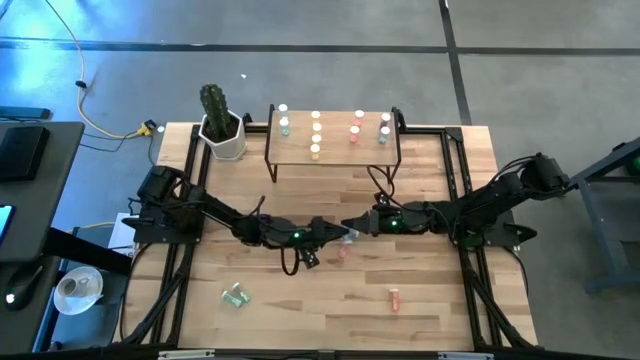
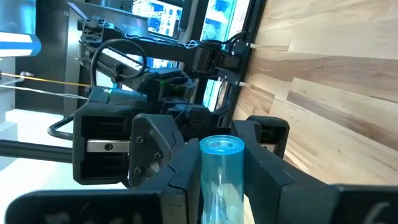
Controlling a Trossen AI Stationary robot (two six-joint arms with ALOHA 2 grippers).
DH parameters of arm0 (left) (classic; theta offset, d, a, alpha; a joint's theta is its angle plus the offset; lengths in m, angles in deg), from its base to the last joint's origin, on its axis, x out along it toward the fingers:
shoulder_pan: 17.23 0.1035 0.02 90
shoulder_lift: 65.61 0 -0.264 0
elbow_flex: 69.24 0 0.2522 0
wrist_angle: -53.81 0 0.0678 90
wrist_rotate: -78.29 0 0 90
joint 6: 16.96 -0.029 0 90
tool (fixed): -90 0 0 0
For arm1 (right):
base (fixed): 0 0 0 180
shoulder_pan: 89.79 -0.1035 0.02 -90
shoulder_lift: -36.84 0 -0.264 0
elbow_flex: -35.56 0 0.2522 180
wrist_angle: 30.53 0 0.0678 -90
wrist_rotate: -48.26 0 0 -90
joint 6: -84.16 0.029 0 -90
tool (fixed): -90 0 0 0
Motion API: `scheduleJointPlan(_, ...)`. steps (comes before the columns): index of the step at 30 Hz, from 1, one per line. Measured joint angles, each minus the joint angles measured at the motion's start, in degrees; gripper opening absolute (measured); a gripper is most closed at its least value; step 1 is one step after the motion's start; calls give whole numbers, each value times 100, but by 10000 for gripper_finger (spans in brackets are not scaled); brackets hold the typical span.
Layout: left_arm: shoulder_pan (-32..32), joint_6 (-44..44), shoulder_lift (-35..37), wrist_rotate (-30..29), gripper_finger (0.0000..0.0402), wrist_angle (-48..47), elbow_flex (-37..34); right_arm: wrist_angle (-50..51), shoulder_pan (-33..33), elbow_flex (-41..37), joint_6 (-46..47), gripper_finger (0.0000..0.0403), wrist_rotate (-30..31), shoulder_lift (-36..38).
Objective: Pick and place medicine bottles onto shelf by color
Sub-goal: Put the right blue pill bottle on the shelf aligned with the other blue pill bottle
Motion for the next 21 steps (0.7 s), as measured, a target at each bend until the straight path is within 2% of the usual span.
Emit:
scheduleJointPlan(7, 24, -38, 0, 154, 170, 1, 0, 0, -3, 0, -13, 85, -1, 0)
scheduleJointPlan(21, 149, -402, 11, 494, 104, 19, 7, 18, -1, -4, -21, 85, -72, 0)
